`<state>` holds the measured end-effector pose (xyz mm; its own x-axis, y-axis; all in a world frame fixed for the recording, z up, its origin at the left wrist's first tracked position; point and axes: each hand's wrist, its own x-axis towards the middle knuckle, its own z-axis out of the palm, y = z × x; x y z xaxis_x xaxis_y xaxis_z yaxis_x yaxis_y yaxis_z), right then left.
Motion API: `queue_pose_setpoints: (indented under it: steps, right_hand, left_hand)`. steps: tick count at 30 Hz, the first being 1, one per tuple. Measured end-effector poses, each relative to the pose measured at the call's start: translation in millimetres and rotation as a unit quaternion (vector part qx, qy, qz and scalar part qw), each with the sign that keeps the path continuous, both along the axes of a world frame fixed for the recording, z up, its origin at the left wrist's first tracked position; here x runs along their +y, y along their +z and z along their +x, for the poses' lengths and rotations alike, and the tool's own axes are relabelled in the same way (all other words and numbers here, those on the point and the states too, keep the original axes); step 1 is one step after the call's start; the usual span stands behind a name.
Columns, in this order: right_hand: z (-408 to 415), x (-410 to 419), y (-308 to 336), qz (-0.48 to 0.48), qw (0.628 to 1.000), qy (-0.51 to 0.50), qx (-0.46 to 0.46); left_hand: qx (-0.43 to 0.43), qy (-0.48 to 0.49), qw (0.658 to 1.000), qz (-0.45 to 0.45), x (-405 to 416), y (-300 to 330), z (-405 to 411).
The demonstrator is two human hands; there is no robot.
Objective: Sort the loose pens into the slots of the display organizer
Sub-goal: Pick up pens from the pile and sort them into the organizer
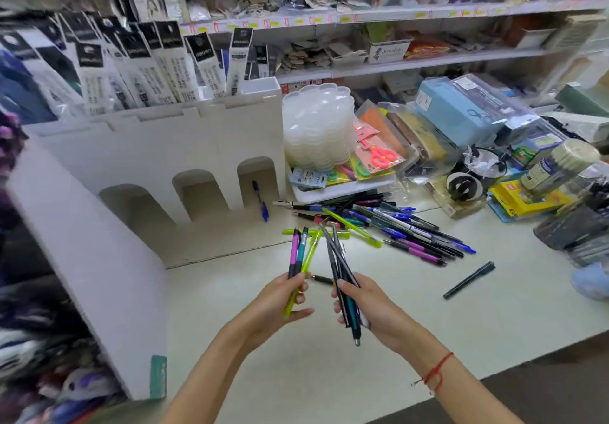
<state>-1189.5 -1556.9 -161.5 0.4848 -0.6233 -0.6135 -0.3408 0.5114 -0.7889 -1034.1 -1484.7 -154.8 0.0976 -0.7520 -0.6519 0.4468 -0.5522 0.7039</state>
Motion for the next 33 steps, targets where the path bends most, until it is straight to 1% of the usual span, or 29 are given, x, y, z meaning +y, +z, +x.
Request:
queue_pose_setpoints:
  steps: [2,3,4,6,9,12,14,16,18,20,23,24,27,30,33]
  right_hand:
    - [18,9,8,0.005,0.999,-0.047,-0.016]
    - [25,13,12,-0.013,0.999,-0.047,-0.006]
    - [32,17,15,-0.047,0.998,-0.032,0.018]
    - [41,27,19,-0.138,0.987,0.017,0.079]
    - [50,47,24,-0.263,0.950,0.098,0.135]
    - [57,67,31,-0.358,0.909,0.147,0.157]
    - [59,79,40,-0.401,0.883,0.166,0.176]
    - [60,91,50,-0.424,0.867,0.187,0.181]
    - [60,101,59,-0.415,0.867,0.216,0.171]
    - [58,111,68,-0.381,0.881,0.236,0.149]
    - [56,130,90,-0.316,0.914,0.240,0.088]
    - [55,138,97,-0.315,0.914,0.244,0.074]
    - [64,172,115,-0.356,0.894,0.262,0.075]
    - [86,210,132,-0.416,0.864,0.266,0.100]
    - [111,245,150,-0.436,0.853,0.269,0.100]
  left_hand:
    - [-0.040,-0.010,0.999,0.000,8,6,-9]
    - [-0.059,-0.015,0.998,-0.003,11,7,-11]
    - [-0.081,-0.011,0.997,-0.007,15,8,-12]
    - [-0.128,0.030,0.991,-0.012,22,13,-9]
    - [-0.173,0.117,0.977,-0.038,31,25,1]
    - [-0.170,0.151,0.971,-0.073,41,39,7]
    - [-0.176,0.172,0.966,-0.082,50,47,9]
    - [-0.190,0.189,0.959,-0.095,60,52,11]
    - [-0.197,0.202,0.953,-0.112,70,54,13]
    - [-0.206,0.208,0.947,-0.131,82,57,15]
    - [-0.212,0.215,0.937,-0.175,106,66,17]
    - [-0.212,0.219,0.934,-0.188,117,71,18]
    - [-0.200,0.234,0.925,-0.222,151,92,25]
    - [-0.204,0.254,0.915,-0.238,186,113,38]
    - [-0.215,0.255,0.910,-0.247,217,130,57]
